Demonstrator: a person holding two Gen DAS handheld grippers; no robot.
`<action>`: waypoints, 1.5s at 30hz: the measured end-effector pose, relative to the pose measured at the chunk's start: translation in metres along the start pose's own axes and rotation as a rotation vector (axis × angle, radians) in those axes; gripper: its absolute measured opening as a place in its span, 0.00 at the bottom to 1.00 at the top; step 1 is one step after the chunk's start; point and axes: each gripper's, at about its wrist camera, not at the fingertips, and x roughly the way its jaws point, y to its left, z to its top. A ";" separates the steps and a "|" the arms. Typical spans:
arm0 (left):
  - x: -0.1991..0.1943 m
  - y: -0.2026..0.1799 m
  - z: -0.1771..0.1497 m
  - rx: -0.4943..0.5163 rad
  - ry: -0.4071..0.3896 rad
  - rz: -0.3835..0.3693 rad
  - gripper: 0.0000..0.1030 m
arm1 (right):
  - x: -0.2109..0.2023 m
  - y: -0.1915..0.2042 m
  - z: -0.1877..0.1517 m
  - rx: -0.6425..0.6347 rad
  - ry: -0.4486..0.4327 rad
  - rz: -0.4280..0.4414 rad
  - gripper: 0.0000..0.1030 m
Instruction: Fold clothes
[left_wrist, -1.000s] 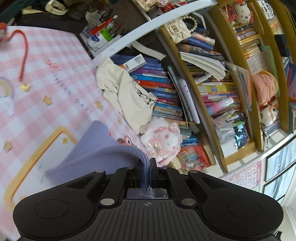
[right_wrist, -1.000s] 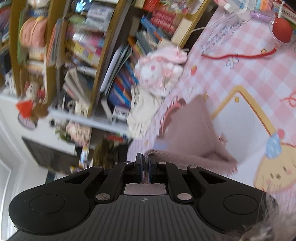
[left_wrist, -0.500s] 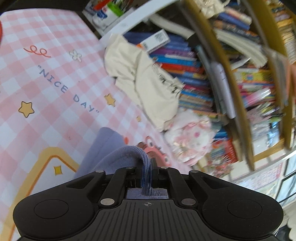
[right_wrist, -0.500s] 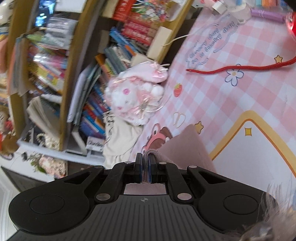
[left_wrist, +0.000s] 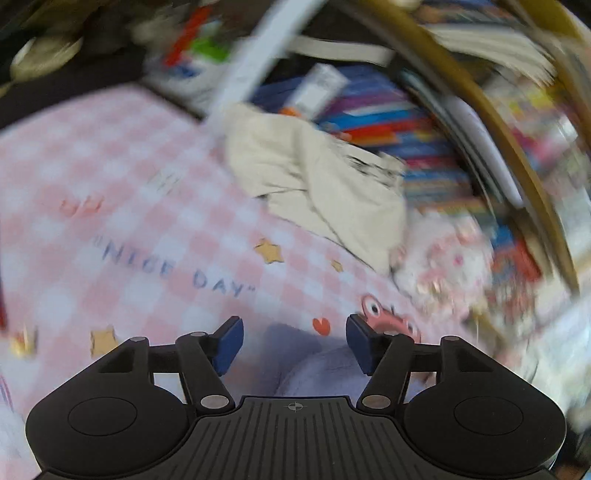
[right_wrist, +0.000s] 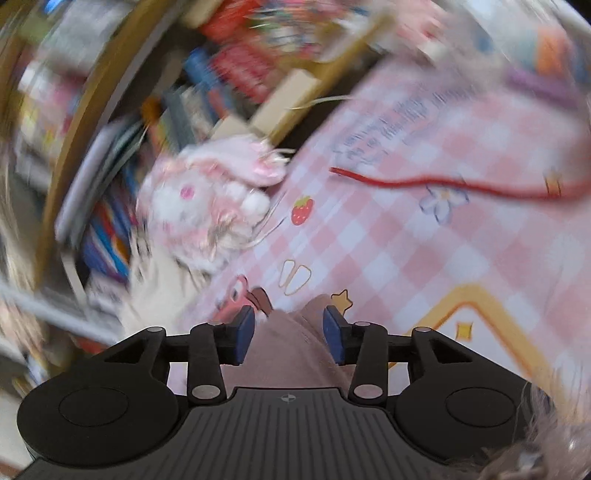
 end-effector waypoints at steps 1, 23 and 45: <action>0.001 -0.007 -0.002 0.072 0.005 -0.002 0.58 | 0.001 0.008 -0.003 -0.087 0.001 -0.025 0.41; 0.063 -0.010 -0.022 0.228 0.079 0.045 0.08 | 0.068 0.024 -0.017 -0.304 0.022 -0.233 0.08; -0.017 -0.040 -0.064 0.254 0.011 -0.002 0.31 | -0.024 0.039 -0.081 -0.531 -0.012 -0.279 0.55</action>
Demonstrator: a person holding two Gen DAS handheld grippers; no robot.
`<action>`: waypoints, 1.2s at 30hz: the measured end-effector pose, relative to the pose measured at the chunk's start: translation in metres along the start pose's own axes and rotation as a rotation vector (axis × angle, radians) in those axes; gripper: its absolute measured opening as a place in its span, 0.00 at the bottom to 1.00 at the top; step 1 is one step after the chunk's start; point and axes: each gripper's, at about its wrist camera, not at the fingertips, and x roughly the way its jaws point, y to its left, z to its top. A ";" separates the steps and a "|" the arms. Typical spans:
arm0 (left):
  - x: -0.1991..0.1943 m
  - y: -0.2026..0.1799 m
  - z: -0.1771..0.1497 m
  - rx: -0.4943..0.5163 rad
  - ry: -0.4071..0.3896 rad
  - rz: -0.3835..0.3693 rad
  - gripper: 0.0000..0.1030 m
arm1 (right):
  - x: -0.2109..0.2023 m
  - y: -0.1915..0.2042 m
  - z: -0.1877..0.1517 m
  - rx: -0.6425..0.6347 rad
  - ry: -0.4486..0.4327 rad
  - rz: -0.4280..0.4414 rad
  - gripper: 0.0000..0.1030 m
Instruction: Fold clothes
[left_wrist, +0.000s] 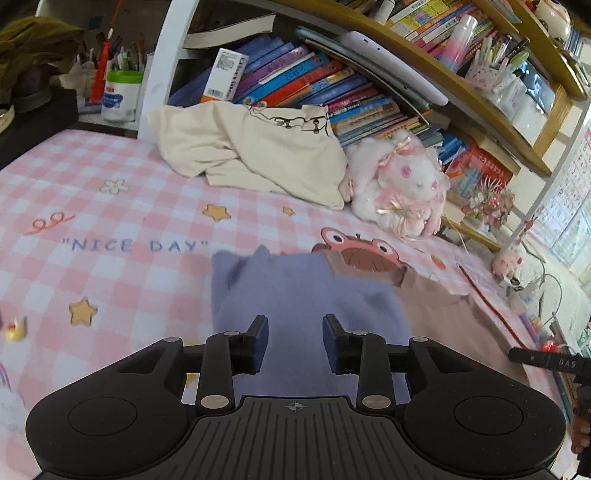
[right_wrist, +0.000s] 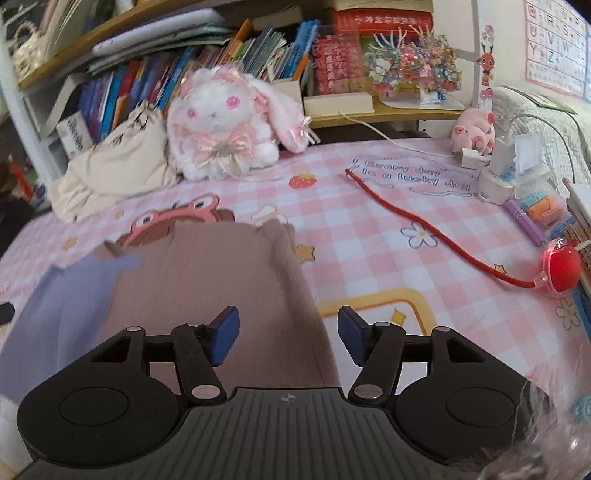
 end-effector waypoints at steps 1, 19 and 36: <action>-0.003 -0.003 -0.003 -0.007 -0.004 0.006 0.31 | 0.001 -0.001 -0.002 -0.018 0.010 -0.004 0.55; -0.011 -0.079 -0.041 -0.142 0.017 0.213 0.43 | 0.002 -0.048 0.002 -0.088 0.082 0.230 0.55; -0.029 -0.129 -0.074 -0.198 0.008 0.404 0.68 | -0.001 -0.063 -0.003 -0.268 0.125 0.403 0.57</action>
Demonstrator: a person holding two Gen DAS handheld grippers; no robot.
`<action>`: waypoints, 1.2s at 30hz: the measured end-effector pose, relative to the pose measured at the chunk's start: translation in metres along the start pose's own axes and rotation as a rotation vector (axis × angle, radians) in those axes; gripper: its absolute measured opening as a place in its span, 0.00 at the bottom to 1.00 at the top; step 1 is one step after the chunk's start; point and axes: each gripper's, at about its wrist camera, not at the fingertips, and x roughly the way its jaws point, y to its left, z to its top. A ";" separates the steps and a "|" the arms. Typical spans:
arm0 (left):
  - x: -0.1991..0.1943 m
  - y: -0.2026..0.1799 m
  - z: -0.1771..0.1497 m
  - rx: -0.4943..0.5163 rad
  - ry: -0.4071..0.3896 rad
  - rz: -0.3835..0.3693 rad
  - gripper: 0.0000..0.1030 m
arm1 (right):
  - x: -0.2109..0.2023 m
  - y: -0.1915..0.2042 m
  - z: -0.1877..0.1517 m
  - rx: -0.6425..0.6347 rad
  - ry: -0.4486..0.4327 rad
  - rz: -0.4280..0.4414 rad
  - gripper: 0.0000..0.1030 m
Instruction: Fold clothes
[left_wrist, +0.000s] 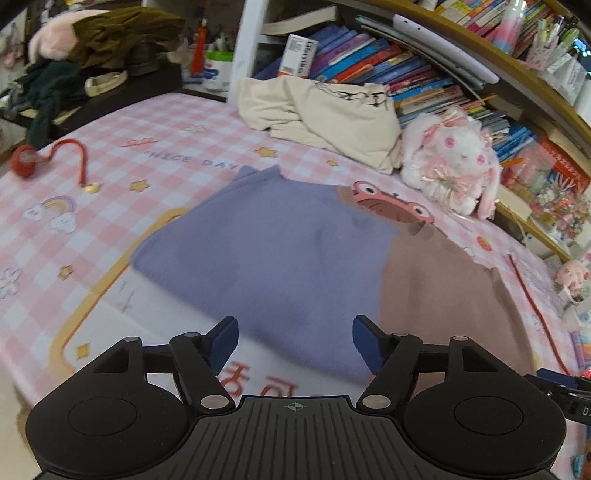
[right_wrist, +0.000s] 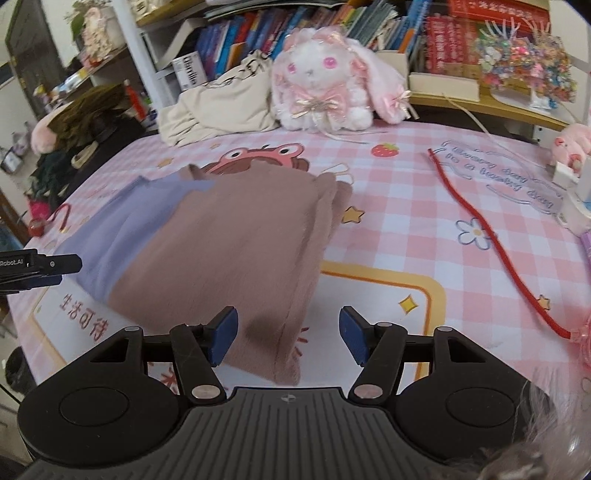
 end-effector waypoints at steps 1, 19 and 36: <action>-0.003 0.001 -0.002 -0.003 0.001 0.012 0.68 | 0.001 0.001 -0.001 -0.004 0.005 0.010 0.57; 0.019 0.100 -0.003 -0.581 0.011 -0.023 0.66 | 0.015 0.011 0.008 0.045 0.010 -0.041 0.66; 0.057 0.132 0.013 -0.767 0.007 -0.152 0.48 | 0.040 0.026 0.012 0.158 0.079 -0.139 0.38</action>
